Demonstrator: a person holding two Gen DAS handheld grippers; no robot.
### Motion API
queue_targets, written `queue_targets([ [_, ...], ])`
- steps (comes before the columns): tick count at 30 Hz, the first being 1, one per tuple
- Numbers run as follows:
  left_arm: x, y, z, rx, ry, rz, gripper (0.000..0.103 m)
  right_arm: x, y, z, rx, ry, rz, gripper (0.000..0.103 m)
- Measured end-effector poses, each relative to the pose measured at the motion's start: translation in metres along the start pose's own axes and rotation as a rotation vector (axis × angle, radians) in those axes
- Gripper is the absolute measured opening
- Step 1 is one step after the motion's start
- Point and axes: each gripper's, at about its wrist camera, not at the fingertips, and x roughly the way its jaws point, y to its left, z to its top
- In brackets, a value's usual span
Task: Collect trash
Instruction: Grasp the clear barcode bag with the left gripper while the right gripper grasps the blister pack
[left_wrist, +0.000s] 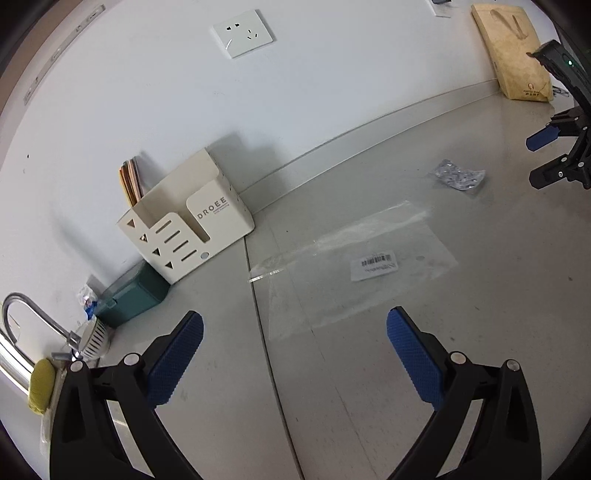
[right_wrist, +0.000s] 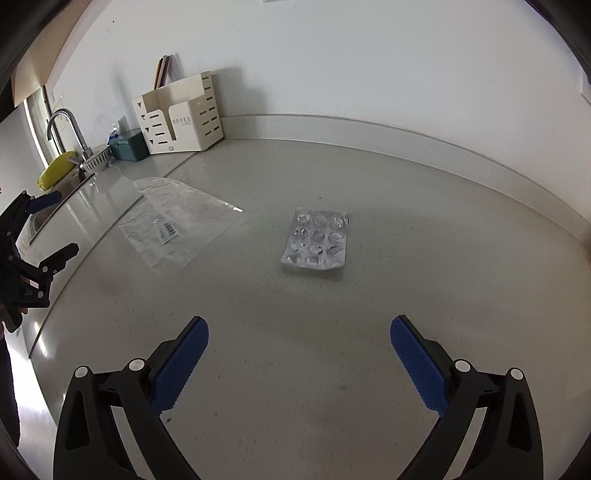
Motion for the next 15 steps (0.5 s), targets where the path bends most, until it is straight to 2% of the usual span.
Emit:
queue_targets([
  [5, 0.039, -0.007, 0.024, 0.079, 0.003, 0.011, 0.099, 0.043, -0.004, 0.026, 0.015, 0.047, -0.047, 0.1],
  [9, 0.066, -0.019, 0.033, 0.203, 0.012, 0.037, 0.099, 0.07, -0.003, 0.04, 0.015, 0.093, -0.09, 0.1],
  [10, 0.072, -0.018, 0.035, 0.212, 0.011, 0.038, 0.099, 0.077, -0.003, 0.044, 0.021, 0.109, -0.098, 0.1],
  [13, 0.085, -0.01, 0.039, 0.18, 0.022, -0.024, 0.09, 0.094, -0.005, 0.052, 0.048, 0.128, -0.119, 0.1],
  [15, 0.09, -0.008, 0.039, 0.18, 0.018, -0.027, 0.088, 0.101, -0.005, 0.053, 0.055, 0.137, -0.129, 0.1],
])
